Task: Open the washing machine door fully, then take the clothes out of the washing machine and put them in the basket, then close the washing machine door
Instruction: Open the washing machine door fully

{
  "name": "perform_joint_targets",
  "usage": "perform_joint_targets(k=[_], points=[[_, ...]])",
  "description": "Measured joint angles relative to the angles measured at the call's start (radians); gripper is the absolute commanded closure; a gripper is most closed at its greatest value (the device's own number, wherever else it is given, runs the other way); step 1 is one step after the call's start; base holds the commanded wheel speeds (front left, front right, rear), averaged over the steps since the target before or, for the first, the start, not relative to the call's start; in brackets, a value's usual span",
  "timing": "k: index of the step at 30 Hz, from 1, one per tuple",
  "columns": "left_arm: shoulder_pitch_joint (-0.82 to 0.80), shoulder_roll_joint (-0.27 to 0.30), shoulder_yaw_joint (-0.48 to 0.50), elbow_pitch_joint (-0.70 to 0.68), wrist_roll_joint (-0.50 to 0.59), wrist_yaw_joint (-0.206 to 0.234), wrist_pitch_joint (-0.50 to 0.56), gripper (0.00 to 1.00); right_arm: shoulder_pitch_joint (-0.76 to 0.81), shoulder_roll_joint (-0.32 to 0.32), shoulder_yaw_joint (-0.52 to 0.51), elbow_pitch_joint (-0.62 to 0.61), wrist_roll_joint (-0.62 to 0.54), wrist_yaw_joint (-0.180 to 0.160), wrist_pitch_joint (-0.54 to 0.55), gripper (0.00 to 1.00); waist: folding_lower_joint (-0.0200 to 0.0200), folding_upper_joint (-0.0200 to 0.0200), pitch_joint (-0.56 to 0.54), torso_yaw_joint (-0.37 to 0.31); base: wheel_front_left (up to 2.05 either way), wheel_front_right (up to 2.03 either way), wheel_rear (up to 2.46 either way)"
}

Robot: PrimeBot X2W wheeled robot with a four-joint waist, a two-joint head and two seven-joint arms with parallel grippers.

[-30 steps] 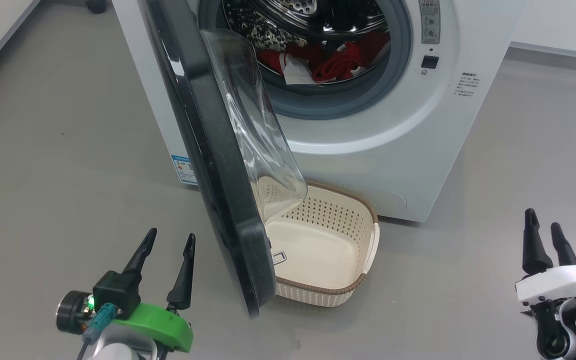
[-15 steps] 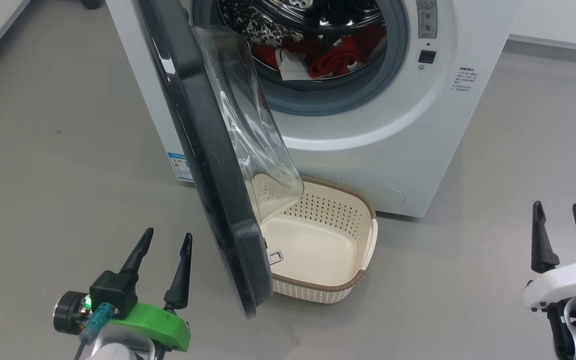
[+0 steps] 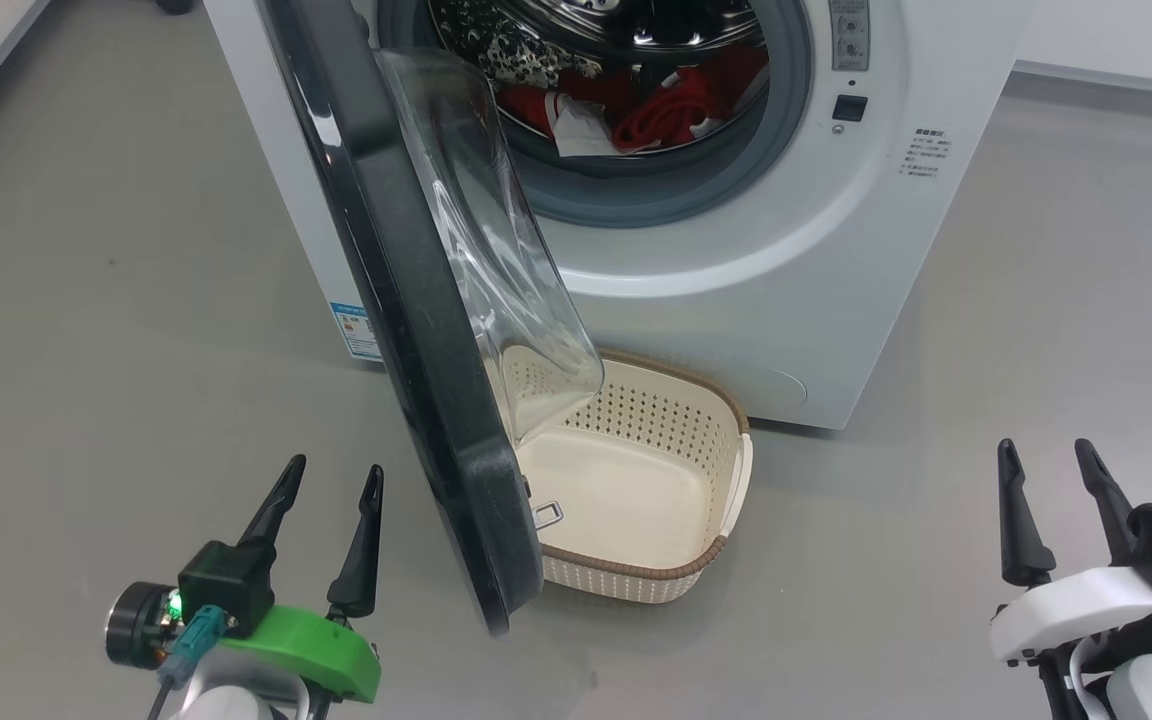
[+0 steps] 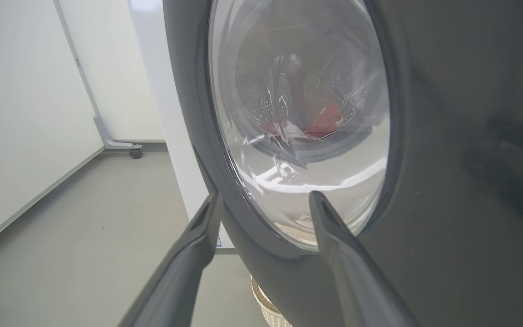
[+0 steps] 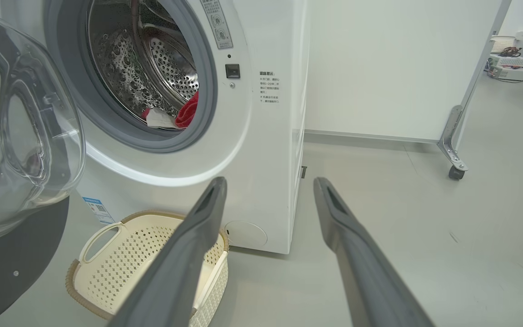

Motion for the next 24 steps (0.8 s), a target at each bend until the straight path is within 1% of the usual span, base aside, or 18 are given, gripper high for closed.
perform_joint_targets(k=[9,24], points=[[0.000,0.000,0.001,0.001,0.000,0.000,0.000,0.00,0.030,0.060,0.016,-0.010,-0.028,-0.001,0.000,0.00,0.0000,0.0000,-0.002,-0.003,0.00,0.00,0.00],[0.001,0.000,0.002,0.011,0.007,0.000,0.000,0.00,0.062,0.129,0.065,-0.012,-0.072,-0.001,0.000,0.00,0.0000,0.0000,-0.013,-0.005,0.00,0.00,0.00]])
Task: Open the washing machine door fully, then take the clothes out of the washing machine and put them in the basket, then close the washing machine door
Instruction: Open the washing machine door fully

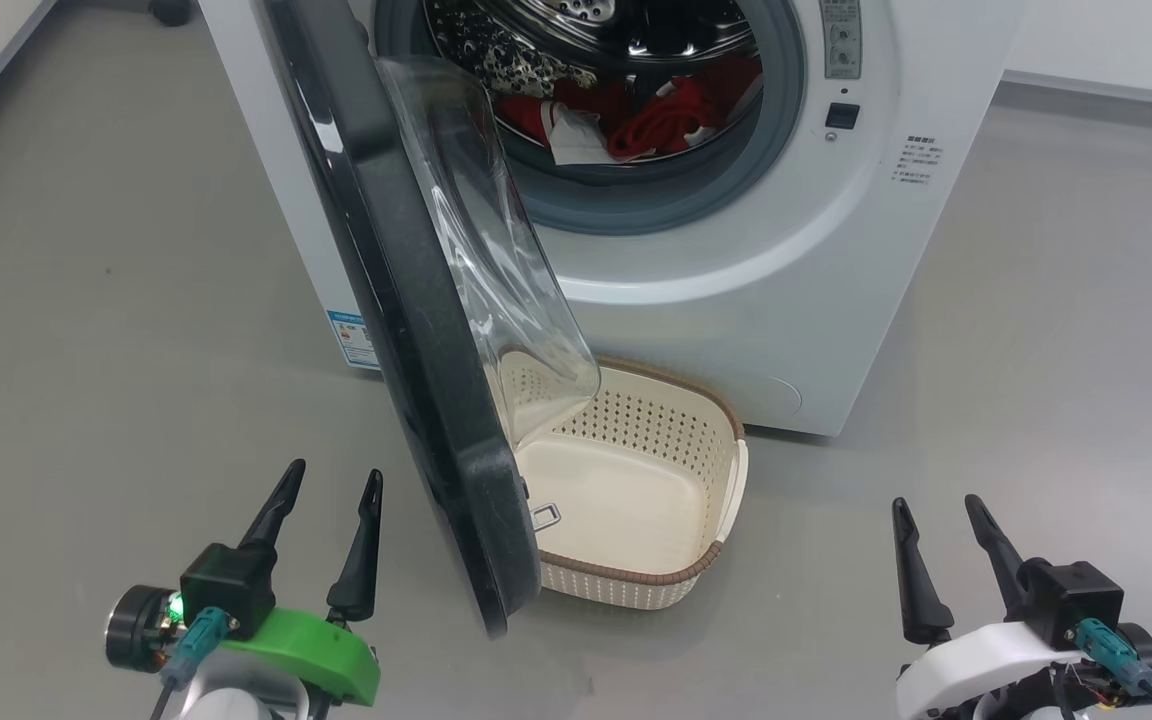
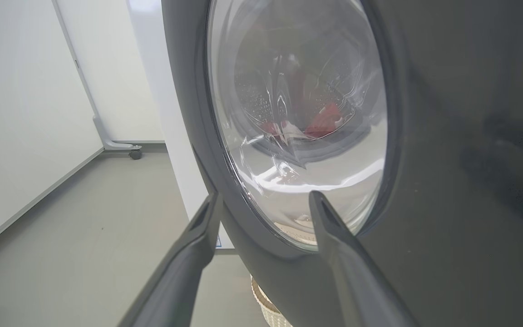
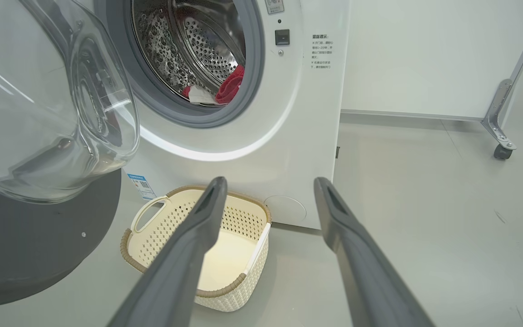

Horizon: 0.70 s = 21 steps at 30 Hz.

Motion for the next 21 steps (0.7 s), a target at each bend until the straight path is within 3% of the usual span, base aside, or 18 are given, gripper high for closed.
perform_joint_targets(k=[21], points=[[0.001,0.000,0.004,0.005,0.000,0.000,0.000,0.00,0.001,0.014,-0.016,-0.021,-0.041,0.000,0.000,0.00,0.0000,0.0000,-0.001,-0.007,0.00,0.00,0.00]])
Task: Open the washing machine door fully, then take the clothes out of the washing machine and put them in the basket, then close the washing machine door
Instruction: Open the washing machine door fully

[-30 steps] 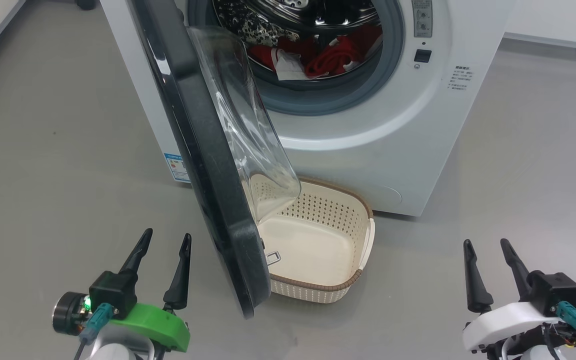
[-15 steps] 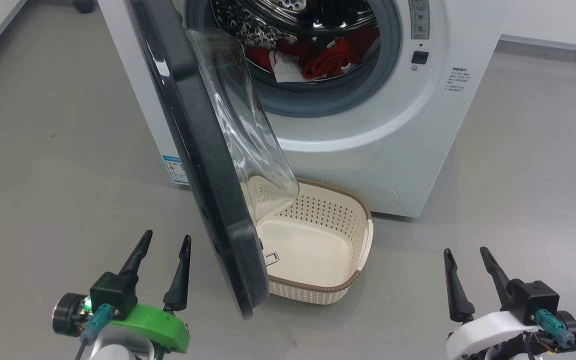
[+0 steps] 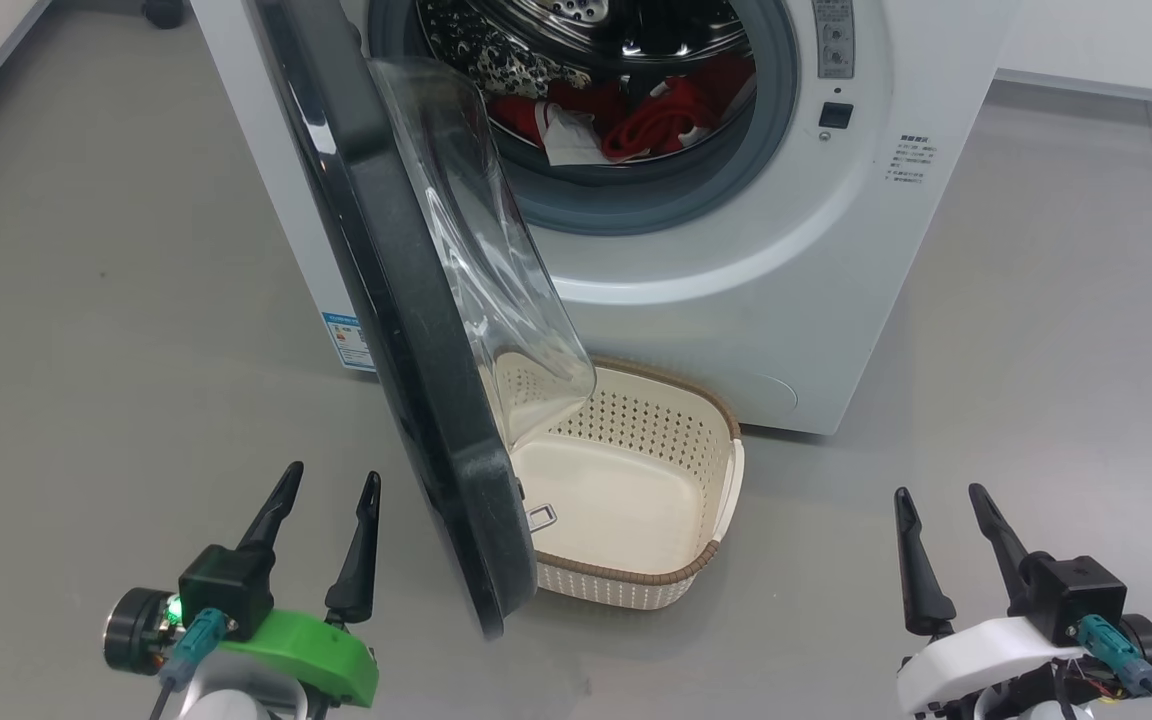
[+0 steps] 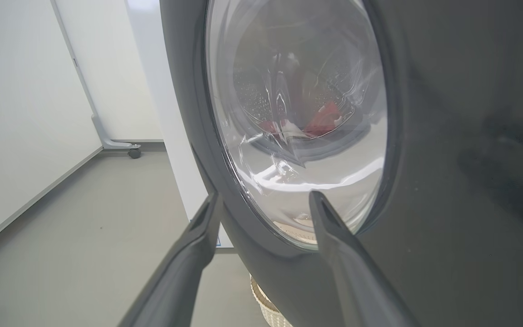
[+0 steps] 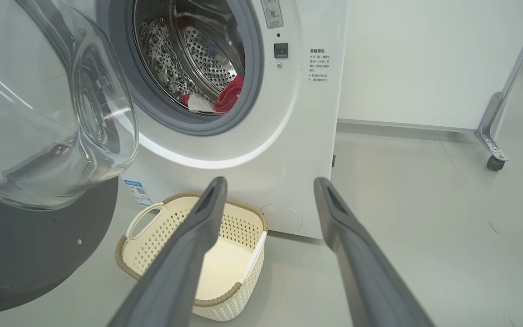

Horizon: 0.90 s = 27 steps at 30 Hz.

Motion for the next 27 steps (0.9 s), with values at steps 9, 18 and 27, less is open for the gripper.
perform_joint_targets(k=[9,18,27], points=[[0.000,0.000,0.000,0.006,0.000,0.000,0.000,1.00,0.000,0.002,-0.004,-0.007,-0.017,0.000,0.000,0.00,0.0000,0.0000,-0.002,0.005,0.00,0.00,0.00],[0.000,0.000,0.008,0.007,0.000,0.000,0.000,1.00,0.000,0.005,-0.012,-0.013,-0.026,0.002,0.000,0.00,0.0000,0.0000,0.002,0.008,0.00,0.00,0.00],[-0.001,0.000,0.041,-0.021,0.000,0.011,0.000,1.00,0.000,0.009,-0.026,-0.015,-0.027,0.002,0.000,0.00,0.0000,0.0000,0.006,0.009,0.00,0.00,0.00]])
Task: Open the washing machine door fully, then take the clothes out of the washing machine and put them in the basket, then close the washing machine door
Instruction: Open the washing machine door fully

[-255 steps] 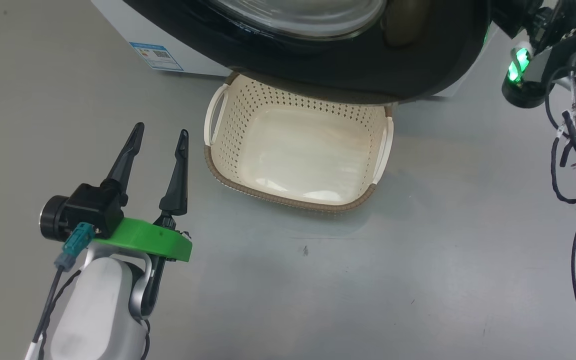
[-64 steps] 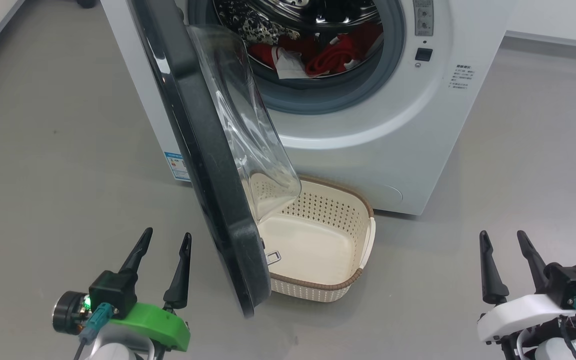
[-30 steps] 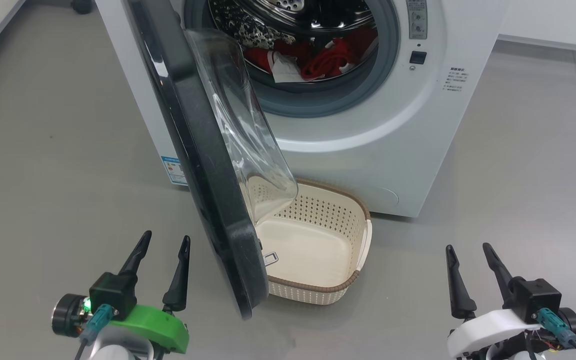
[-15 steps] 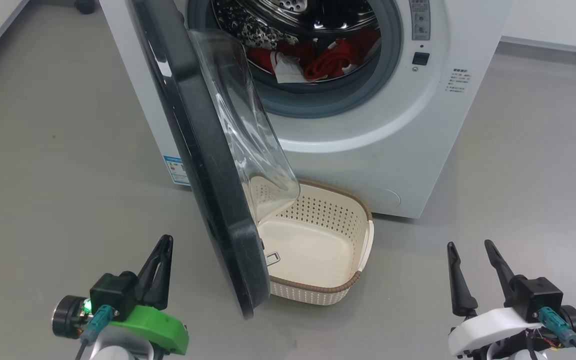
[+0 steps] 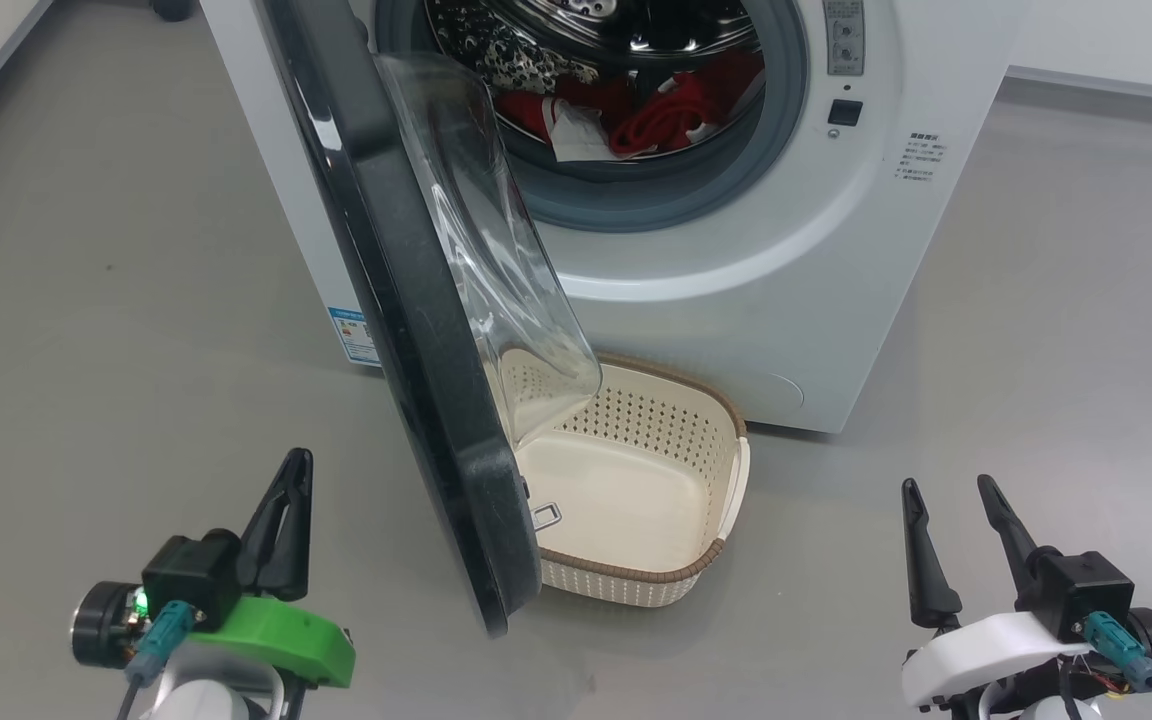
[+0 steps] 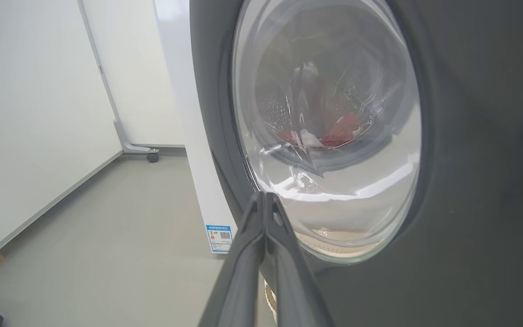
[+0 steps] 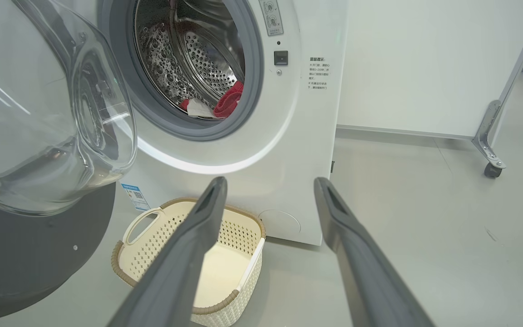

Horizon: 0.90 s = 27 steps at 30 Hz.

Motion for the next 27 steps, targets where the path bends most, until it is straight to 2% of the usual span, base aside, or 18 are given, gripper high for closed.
perform_joint_targets(k=[7,14,21,27], points=[[-0.026,0.009,0.037,-0.098,0.023,0.019,0.000,1.00,0.000,0.002,-0.008,-0.001,-0.007,0.001,0.000,0.00,0.0000,0.0000,-0.003,0.002,0.00,0.00,0.00],[-0.099,0.015,0.043,-0.296,0.057,0.029,-0.002,1.00,0.001,0.009,-0.015,-0.001,-0.008,0.002,0.000,0.00,0.0000,0.0000,-0.010,0.006,0.00,0.00,0.00],[-0.144,0.014,-0.028,-0.491,0.087,0.001,-0.006,1.00,0.005,0.019,-0.017,0.000,-0.016,0.010,0.000,0.00,0.0000,0.0000,-0.020,0.008,0.00,0.00,0.00],[-0.140,0.014,-0.131,-0.572,0.085,-0.025,-0.006,1.00,0.018,0.018,-0.016,0.005,-0.034,0.011,0.000,0.00,0.0000,0.0000,-0.027,0.005,0.00,0.00,0.00]])
